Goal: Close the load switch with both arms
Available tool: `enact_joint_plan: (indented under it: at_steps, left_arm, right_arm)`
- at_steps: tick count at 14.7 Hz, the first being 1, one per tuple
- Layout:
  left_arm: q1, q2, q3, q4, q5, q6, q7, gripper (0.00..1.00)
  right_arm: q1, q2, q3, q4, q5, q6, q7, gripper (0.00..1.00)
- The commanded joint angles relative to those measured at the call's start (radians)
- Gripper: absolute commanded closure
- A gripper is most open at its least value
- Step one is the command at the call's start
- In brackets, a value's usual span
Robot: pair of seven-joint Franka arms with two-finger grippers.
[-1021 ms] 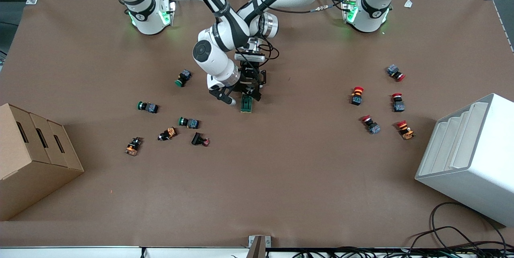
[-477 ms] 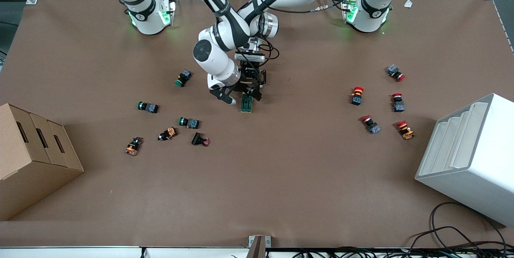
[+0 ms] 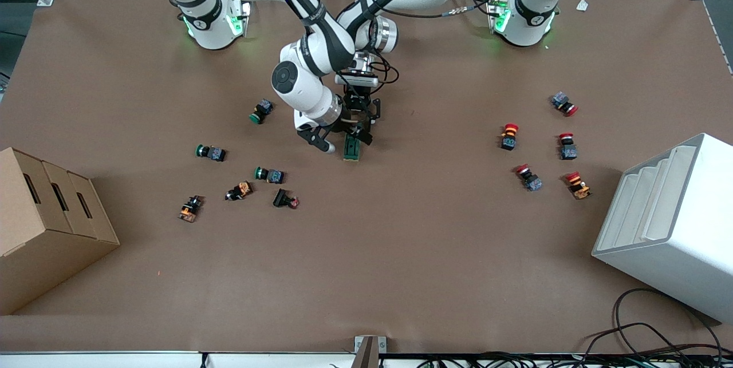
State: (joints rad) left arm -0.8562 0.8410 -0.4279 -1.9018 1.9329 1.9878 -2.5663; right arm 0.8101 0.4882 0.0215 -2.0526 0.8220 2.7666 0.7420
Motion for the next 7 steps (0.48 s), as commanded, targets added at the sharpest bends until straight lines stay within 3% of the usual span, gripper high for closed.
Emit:
enact_joint_plan:
  at_steps: [1, 7]
  left_arm:
    - [-0.006, 0.027, -0.003, -0.031, -0.014, 0.022, -0.032, 0.01]
    - [-0.006, 0.027, -0.003, -0.031, -0.015, 0.022, -0.035, 0.01]
  right_arm:
    - [-0.032, -0.004, 0.002, 0.046, 0.02, -0.015, -0.009, 0.0]
    - [-0.04, 0.0, 0.002, 0.069, 0.02, -0.015, -0.01, 0.0]
